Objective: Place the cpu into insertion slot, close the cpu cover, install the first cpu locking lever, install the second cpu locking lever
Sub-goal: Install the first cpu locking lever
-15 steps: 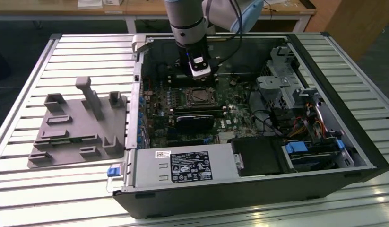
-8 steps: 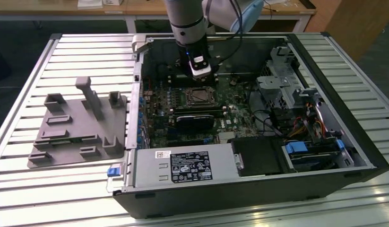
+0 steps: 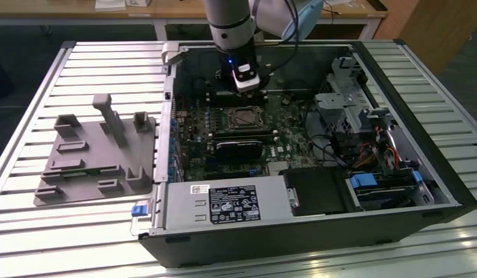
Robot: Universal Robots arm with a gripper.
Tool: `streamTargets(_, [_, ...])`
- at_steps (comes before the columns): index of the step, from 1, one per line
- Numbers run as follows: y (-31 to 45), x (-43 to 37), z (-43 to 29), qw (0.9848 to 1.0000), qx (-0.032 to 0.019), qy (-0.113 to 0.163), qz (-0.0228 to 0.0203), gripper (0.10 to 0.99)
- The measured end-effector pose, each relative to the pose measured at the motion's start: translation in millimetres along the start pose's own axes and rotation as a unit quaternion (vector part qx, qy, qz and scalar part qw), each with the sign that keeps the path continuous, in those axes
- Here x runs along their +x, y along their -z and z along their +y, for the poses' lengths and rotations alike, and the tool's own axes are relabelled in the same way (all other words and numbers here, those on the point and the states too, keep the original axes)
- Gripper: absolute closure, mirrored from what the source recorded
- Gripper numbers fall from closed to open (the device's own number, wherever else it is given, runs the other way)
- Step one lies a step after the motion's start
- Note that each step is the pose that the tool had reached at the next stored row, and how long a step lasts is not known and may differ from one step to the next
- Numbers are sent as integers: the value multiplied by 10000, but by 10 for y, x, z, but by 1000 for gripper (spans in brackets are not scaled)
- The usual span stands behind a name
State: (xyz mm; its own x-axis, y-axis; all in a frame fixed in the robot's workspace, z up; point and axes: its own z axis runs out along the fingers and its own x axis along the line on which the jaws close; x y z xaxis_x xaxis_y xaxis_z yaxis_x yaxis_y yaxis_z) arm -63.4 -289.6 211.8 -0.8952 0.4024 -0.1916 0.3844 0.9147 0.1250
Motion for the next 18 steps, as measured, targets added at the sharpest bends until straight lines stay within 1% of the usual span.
streamTargets(2, [2,-6,-1,10000,45,-10,21,984])
streamTargets(6, [1,-21,-15,9999,115,-60,82,984])
streamTargets(9, [1,-35,-35,9998,150,-93,122,984])
streamTargets(18, [-1,-95,-112,9994,232,-150,223,984])
